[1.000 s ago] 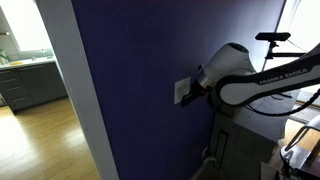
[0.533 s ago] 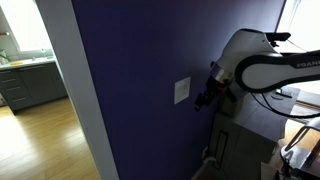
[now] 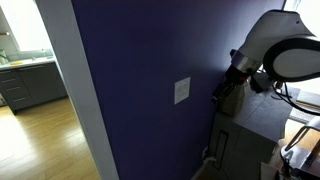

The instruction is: Turn the left light switch off

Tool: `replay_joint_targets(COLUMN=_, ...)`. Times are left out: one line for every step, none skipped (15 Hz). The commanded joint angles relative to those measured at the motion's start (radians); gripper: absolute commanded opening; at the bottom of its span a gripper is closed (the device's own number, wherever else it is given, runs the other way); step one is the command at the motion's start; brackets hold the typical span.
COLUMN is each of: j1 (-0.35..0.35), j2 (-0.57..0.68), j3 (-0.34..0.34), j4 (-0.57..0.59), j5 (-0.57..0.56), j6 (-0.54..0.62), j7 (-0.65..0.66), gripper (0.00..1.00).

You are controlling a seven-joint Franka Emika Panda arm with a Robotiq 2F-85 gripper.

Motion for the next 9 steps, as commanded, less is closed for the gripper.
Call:
replay_joint_targets(j1=-0.038, j2=-0.105, j3=0.004, j4=-0.048, j5=-0.054, j6=-0.011, j7=0.032, gripper=1.0)
replay_joint_targets(j1=-0.047, j2=-0.119, j3=0.003, j4=-0.05, j5=-0.06, j6=-0.01, j7=0.04, gripper=1.0)
replay_joint_targets(j1=-0.053, j2=-0.132, j3=0.0, j4=-0.051, j5=-0.062, j6=-0.008, j7=0.046, gripper=1.0)
replay_joint_targets(j1=-0.058, j2=-0.144, j3=-0.002, j4=-0.055, j5=-0.062, j6=0.003, j7=0.051, gripper=1.0)
replay_joint_targets(j1=-0.062, j2=-0.153, j3=-0.002, j4=-0.059, j5=-0.059, j6=0.012, j7=0.058, gripper=1.0)
replay_joint_targets(j1=-0.065, j2=-0.161, j3=0.0, j4=-0.06, j5=-0.057, j6=0.016, j7=0.065, gripper=1.0)
replay_joint_targets(j1=-0.067, j2=-0.166, j3=0.004, j4=-0.061, j5=-0.055, j6=0.022, j7=0.072, gripper=1.0)
replay_joint_targets(j1=-0.067, j2=-0.171, j3=0.005, j4=-0.061, j5=-0.053, j6=0.027, j7=0.077, gripper=1.0)
replay_joint_targets(j1=-0.067, j2=-0.172, j3=0.007, j4=-0.062, j5=-0.052, j6=0.04, j7=0.085, gripper=1.0)
